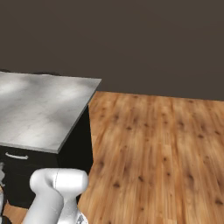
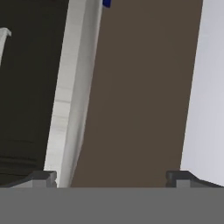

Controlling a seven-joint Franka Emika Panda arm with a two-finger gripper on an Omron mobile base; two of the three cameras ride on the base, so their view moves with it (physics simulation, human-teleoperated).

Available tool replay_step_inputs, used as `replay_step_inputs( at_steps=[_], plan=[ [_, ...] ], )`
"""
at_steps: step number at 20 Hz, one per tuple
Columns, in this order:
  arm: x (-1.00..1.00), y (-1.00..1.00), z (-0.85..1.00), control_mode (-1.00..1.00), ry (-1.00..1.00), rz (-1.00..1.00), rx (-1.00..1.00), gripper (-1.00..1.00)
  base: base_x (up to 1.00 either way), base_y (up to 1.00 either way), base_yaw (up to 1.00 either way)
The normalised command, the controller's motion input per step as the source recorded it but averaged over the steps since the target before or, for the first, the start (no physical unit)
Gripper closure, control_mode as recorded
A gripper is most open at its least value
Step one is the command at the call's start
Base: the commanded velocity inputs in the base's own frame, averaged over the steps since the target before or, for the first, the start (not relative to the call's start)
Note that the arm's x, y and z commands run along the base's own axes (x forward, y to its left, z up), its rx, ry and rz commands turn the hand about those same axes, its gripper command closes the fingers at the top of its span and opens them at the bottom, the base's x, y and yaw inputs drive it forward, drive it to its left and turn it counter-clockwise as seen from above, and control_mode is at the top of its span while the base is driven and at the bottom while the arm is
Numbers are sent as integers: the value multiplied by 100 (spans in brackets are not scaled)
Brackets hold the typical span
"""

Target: Take the tongs from the drawer on the left and place them on the dining counter next to the tray containing the hot dog.

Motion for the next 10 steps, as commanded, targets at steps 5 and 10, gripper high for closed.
replay_step_inputs(
  at_steps=[5,10],
  plan=[
    [2,1,-7,-100,3,0,0,-100,0,0,0],
    [9,0,-44,-100,9,0,1,-100,0,0,0]
  ],
)
